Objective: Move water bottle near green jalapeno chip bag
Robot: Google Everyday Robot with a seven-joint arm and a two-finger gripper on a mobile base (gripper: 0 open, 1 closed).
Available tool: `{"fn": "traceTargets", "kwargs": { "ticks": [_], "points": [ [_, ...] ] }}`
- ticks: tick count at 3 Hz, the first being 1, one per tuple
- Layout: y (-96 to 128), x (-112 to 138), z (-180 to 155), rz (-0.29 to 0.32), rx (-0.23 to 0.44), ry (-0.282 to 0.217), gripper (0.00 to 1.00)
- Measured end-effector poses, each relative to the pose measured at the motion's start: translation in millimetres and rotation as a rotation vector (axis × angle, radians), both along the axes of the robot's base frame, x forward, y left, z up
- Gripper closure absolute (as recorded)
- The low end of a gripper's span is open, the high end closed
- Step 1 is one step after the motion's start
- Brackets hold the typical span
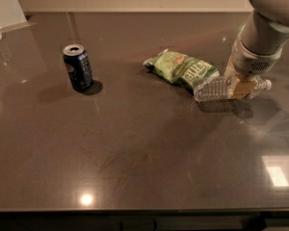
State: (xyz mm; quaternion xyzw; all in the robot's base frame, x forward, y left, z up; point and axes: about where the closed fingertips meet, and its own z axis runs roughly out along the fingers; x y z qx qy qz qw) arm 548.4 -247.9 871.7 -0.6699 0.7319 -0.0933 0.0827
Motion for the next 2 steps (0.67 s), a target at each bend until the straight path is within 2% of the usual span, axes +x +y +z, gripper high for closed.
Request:
{"fn": "traceTargets", "kwargs": {
  "ticks": [2],
  "points": [
    [3.0,8.4,-12.3,-0.001,0.027,0.014,0.35]
  ]
}}
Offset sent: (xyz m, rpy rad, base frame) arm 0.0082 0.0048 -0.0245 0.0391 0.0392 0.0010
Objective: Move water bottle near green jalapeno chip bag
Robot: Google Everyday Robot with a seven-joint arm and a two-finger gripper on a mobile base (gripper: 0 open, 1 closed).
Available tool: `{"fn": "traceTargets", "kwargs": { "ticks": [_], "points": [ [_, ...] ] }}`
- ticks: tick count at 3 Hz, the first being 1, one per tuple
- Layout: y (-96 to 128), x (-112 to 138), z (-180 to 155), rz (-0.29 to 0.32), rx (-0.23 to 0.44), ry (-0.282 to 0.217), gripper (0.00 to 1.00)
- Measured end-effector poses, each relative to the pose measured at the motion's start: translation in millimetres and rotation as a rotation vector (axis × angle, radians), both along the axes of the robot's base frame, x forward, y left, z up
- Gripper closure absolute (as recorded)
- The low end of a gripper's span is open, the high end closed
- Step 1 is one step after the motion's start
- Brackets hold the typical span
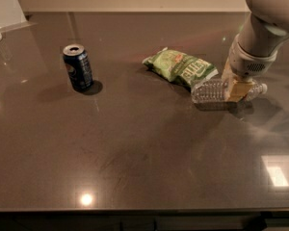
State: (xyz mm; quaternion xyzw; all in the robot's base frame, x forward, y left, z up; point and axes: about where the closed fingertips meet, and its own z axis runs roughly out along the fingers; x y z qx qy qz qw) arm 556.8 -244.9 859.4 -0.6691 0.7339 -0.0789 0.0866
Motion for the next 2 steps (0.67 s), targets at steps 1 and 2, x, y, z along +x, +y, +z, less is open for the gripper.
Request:
{"fn": "traceTargets", "kwargs": {
  "ticks": [1,2],
  "points": [
    [-0.1,-0.2,0.7,0.000,-0.001,-0.002,0.12],
    [0.0,-0.5,0.7,0.000,-0.001,-0.003,0.00]
  ]
}}
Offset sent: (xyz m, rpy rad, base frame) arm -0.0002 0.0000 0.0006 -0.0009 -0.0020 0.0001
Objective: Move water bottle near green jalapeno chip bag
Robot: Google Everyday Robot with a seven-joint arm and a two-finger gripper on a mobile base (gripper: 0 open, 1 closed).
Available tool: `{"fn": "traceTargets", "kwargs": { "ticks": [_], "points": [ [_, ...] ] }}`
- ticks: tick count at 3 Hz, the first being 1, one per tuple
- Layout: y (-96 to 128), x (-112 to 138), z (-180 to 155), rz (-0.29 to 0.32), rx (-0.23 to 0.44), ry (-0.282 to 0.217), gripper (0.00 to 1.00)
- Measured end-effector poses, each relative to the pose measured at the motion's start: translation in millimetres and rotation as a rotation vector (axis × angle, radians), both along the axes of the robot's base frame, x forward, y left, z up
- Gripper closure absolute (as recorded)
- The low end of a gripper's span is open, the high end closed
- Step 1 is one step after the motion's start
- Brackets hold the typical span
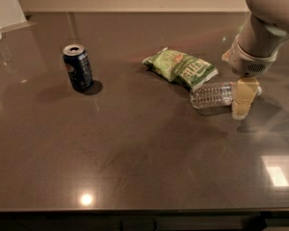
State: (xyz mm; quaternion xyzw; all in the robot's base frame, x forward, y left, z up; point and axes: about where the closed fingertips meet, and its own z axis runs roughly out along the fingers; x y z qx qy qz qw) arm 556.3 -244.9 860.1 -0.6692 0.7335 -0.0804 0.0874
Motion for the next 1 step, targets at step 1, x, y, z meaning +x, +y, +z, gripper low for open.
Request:
{"fn": "traceTargets", "kwargs": {
  "ticks": [1],
  "points": [
    [0.0,0.0,0.0,0.000,0.000,0.000,0.00]
  ]
}}
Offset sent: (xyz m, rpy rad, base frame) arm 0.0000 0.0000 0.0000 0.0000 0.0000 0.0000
